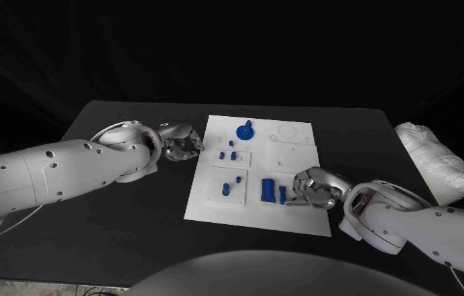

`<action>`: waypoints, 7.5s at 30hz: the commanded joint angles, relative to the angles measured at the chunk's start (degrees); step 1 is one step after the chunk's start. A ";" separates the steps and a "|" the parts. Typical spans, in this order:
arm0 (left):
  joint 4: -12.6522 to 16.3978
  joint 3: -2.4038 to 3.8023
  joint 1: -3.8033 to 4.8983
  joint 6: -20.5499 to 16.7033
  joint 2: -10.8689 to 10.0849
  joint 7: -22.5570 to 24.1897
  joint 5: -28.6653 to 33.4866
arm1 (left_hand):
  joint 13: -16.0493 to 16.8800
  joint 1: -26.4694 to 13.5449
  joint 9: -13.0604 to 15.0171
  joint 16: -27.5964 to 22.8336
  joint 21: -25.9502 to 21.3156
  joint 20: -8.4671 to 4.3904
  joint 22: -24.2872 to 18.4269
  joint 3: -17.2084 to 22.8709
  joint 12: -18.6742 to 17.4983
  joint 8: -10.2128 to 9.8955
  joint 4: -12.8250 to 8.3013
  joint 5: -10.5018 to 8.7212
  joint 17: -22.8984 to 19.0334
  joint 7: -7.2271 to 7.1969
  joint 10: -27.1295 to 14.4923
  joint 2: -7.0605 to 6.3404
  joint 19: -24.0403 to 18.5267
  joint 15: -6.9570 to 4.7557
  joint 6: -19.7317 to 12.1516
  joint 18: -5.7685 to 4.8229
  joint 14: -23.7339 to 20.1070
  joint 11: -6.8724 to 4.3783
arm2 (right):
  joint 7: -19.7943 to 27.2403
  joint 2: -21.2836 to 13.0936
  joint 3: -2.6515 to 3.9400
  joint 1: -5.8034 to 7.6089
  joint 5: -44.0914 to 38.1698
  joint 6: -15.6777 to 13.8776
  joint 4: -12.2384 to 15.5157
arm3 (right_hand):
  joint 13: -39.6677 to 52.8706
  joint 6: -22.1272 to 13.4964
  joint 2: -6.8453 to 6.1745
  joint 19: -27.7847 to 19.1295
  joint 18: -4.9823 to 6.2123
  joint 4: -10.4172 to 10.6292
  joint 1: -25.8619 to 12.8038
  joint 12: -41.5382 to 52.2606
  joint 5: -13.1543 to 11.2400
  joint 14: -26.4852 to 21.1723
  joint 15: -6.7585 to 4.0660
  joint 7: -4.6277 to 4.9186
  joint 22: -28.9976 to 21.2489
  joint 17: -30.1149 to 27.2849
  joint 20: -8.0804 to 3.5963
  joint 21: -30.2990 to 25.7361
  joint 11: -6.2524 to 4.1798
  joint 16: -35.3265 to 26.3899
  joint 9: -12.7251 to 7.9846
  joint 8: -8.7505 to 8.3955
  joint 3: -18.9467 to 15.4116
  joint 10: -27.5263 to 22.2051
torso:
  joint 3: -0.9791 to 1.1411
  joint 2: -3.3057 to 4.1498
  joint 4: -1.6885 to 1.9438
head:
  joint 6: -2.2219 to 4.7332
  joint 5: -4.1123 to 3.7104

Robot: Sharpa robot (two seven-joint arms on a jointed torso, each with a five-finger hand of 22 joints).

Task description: Assemble the parts on the task board

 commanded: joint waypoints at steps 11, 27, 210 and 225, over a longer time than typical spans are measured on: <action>0.62 0.04 0.00 -4.69 -0.39 4.07 0.68 | -0.06 -0.05 0.26 -0.14 0.17 0.11 6.92 0.59 0.14 0.61 -0.15 0.39 0.31 0.36 0.84 0.18 -0.36 0.06 0.83 0.35 -0.28 -0.09 | 1.69 0.07 0.02 0.02 -0.13 -4.74 0.03 | 15.10 0.02 1.54 4.12 -0.13 1.70 -1.47 0.40 11.13 5.87 -0.08 -0.20 13.58 15.09 -0.04 -0.20 -0.08 0.20 1.45 -1.00 1.33 5.96 | -0.07 -0.18 0.10 | -0.01 -0.05; 5.03 0.18 0.66 -22.79 -2.17 25.04 21.94 | 2.57 -6.82 1.22 -24.99 -32.40 2.53 0.16 -3.04 8.48 3.09 2.24 -0.06 -30.89 -0.05 8.41 -1.53 -22.18 4.04 4.20 2.97 -35.61 1.33 | 23.77 -1.94 0.08 9.41 28.92 -7.38 0.54 | 7.09 -8.20 3.06 -14.12 5.79 10.84 -9.35 -6.93 10.50 -6.19 2.80 2.51 3.34 -3.05 2.80 -30.77 2.37 -20.02 -15.56 -20.51 2.93 -5.62 | -0.96 -3.99 0.40 | -0.01 -0.40; 3.67 2.37 -1.37 -10.27 0.25 31.26 47.43 | -4.08 -52.78 -5.09 -82.30 -54.93 1.12 -74.93 -28.48 -16.63 -5.50 -5.95 -9.35 -72.25 -6.23 -45.56 5.87 -78.50 0.83 -42.78 -5.78 -81.00 -4.48 | 34.42 2.07 2.60 6.88 48.40 3.49 -5.48 | -74.90 -50.07 -1.86 -83.82 -1.26 2.70 -43.30 -89.60 -9.57 -84.13 5.84 -6.93 -74.95 -74.91 6.97 -85.98 2.85 -89.80 -74.95 -63.02 -3.79 -84.04 | -0.11 -4.10 1.66 | 3.13 -1.70; 5.87 11.80 -7.70 -30.24 4.58 32.98 72.26 | -4.08 -69.24 -5.09 -82.30 -54.93 -5.20 -74.93 -28.48 -16.63 -5.50 -9.81 -13.42 -72.25 -6.23 -45.56 5.87 -78.50 0.83 -47.85 -5.78 -81.00 -4.48 | 34.84 12.28 12.07 3.98 64.42 -19.65 -8.52 | -74.90 -50.07 -1.86 -83.82 -1.26 -1.26 -58.82 -89.60 -9.57 -84.13 5.84 -0.86 -74.95 -74.91 3.53 -85.98 2.85 -89.80 -74.95 -63.02 2.38 -84.04 | 0.13 -1.03 0.42 | 14.51 -2.47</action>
